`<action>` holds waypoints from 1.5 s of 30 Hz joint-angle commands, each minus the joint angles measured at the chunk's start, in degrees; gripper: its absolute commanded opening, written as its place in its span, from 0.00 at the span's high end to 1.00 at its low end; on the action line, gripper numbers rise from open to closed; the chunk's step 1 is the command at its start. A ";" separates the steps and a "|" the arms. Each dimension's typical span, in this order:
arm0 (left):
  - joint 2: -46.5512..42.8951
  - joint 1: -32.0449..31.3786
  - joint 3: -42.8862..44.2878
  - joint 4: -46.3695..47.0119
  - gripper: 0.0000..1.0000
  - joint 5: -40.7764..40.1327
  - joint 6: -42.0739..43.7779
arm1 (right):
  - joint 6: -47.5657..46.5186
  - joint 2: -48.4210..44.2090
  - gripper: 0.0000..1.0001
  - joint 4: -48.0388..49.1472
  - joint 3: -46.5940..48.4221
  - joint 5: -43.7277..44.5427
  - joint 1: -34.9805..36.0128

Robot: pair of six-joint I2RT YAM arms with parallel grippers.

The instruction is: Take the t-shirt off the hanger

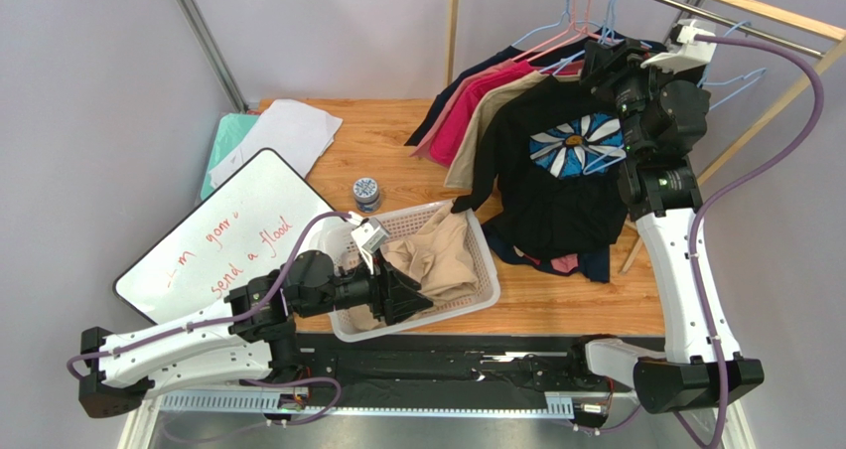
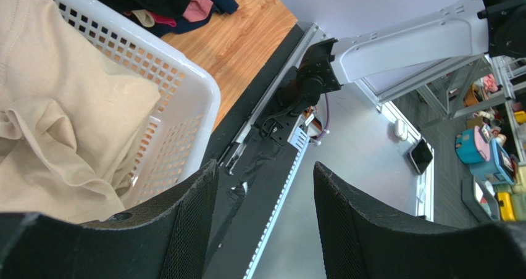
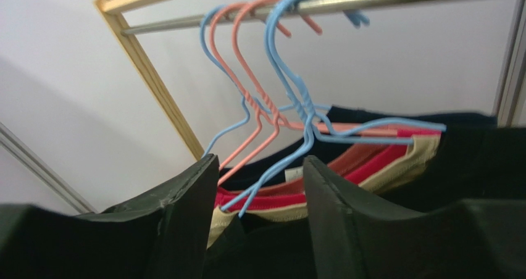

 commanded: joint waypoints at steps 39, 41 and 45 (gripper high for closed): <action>-3.30 -0.29 0.90 0.19 0.37 0.44 0.73 | 25.53 11.39 0.63 -12.56 11.39 -7.00 -1.21; -3.48 -0.38 0.90 -0.16 0.37 0.09 0.73 | 25.88 11.75 0.64 -12.74 12.18 -7.53 -1.30; -3.57 -0.38 0.38 -0.17 0.37 -0.09 0.56 | 25.88 11.57 0.66 -12.39 12.18 -6.92 -1.21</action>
